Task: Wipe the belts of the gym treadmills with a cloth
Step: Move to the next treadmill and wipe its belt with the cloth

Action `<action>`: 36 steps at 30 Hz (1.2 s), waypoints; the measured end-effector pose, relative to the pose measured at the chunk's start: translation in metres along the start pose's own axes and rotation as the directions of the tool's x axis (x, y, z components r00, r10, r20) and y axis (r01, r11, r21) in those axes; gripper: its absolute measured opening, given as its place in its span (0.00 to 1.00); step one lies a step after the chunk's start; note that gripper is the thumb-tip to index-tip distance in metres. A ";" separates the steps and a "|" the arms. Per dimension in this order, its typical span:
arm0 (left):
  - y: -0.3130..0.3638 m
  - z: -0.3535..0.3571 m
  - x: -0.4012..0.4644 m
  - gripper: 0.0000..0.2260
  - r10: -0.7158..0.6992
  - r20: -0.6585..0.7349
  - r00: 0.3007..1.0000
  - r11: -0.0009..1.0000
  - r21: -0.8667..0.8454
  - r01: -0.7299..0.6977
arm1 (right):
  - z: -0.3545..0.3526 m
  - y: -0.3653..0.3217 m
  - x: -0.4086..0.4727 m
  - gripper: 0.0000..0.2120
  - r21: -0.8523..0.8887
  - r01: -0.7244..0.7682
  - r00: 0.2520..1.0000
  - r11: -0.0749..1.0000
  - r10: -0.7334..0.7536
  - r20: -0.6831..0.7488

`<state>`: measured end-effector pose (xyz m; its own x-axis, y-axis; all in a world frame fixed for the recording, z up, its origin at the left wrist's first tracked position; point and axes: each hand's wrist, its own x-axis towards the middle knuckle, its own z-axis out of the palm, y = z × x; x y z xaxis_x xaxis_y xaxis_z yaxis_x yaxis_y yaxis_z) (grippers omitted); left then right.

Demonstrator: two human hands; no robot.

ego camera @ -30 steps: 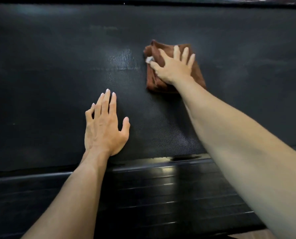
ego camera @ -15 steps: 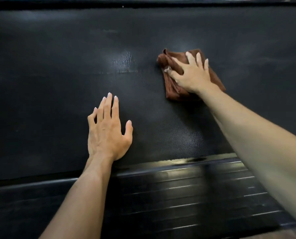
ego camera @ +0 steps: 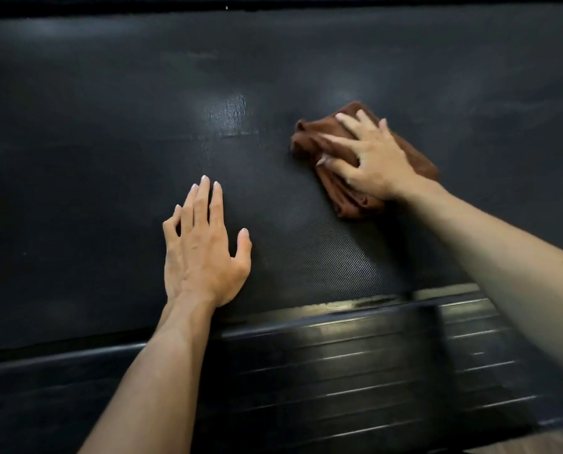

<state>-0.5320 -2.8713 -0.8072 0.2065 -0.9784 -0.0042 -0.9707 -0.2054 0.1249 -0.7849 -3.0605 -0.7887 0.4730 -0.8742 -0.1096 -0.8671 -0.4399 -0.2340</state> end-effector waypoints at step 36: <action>-0.001 0.002 0.000 0.35 0.007 -0.010 1.000 1.000 -0.002 -0.007 | 0.001 -0.019 0.027 0.36 0.013 -0.375 0.926 0.927 0.375 -0.051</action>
<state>-0.5311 -2.8707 -0.8097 0.2012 -0.9795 0.0063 -0.9717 -0.1988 0.1272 -0.7557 -3.0753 -0.7883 0.1048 -0.9845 -0.1403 -0.9791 -0.0774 -0.1880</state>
